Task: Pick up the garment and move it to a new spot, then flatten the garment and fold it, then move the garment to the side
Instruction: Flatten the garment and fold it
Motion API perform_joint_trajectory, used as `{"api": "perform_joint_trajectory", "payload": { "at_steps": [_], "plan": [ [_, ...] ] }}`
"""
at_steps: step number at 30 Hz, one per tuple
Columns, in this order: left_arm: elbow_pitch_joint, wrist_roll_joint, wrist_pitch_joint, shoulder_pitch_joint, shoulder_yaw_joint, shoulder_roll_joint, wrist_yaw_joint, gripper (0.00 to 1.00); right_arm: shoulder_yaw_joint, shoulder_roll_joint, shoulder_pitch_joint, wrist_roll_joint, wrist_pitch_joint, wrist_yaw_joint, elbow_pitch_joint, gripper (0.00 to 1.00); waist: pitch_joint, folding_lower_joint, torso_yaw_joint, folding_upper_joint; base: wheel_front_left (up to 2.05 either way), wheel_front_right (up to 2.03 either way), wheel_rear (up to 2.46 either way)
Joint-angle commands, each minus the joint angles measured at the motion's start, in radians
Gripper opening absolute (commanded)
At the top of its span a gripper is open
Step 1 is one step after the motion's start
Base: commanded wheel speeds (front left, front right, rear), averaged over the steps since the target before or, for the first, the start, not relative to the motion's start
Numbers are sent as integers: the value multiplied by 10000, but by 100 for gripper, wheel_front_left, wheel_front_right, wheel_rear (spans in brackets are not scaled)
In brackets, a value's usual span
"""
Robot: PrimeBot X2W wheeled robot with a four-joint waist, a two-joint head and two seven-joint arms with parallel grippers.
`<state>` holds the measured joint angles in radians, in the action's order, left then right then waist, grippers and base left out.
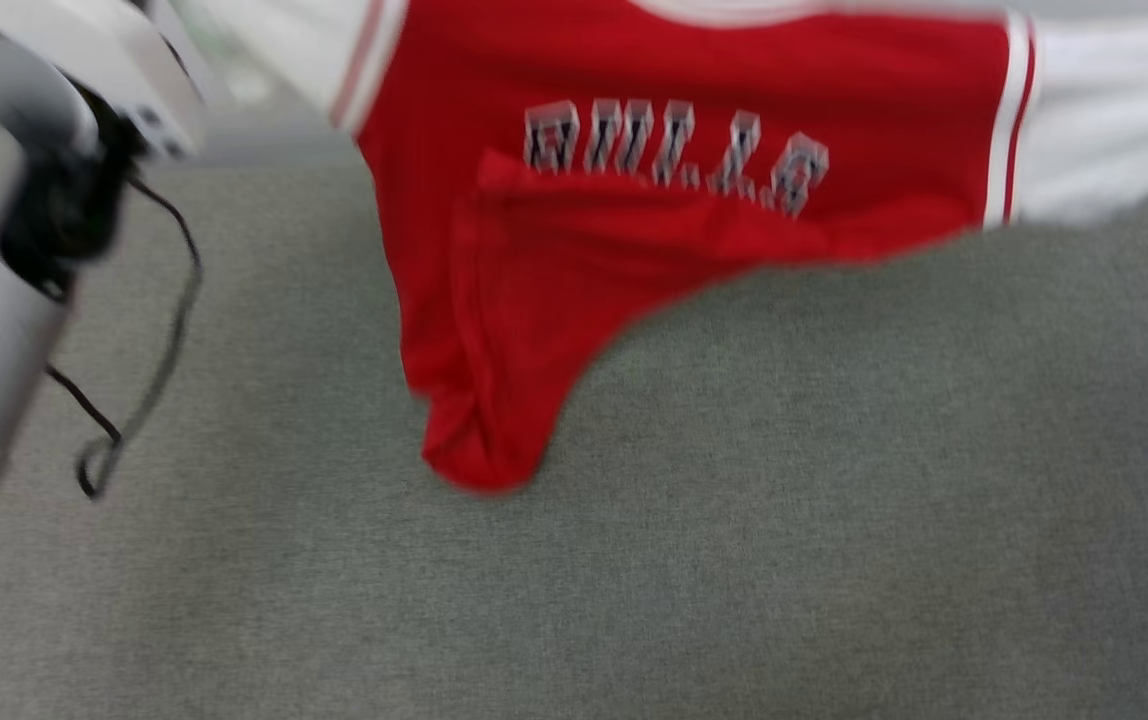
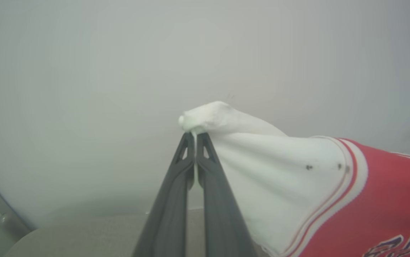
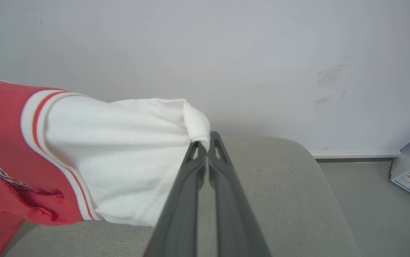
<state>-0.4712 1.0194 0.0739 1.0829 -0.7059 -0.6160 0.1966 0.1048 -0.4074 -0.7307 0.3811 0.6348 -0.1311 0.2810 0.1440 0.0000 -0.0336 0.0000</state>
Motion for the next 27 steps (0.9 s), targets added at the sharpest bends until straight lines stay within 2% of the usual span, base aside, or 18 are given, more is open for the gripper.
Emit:
{"api": "perform_joint_trajectory", "payload": {
  "at_steps": [1,6,17,23,27],
  "plan": [
    [-515,-195,-219,681,168,-62,-130,0,-125,-90,-841,-192,-320,7,269,0,435,0,-205,0,0,0,0],
    [-1479,-776,-595,2417,247,-106,-436,0,-482,-94,-2945,-596,-1258,10,947,0,1186,0,-418,0,0,0,0],
    [-1865,-1867,-1218,5999,534,-307,-529,0,-740,348,-7003,-1473,-3189,9,2304,0,3090,0,-884,0,0,0,0],
    [-2291,-2172,-1427,7644,645,-361,-777,0,-704,703,-8771,-1796,-4255,9,3074,0,3999,0,-1105,0,0,0,0],
    [-2614,-2387,-1588,8467,590,-194,-977,0,-793,845,-9529,-1923,-4816,9,3481,0,4570,0,-1157,0,0,0,0]
  ]
}}
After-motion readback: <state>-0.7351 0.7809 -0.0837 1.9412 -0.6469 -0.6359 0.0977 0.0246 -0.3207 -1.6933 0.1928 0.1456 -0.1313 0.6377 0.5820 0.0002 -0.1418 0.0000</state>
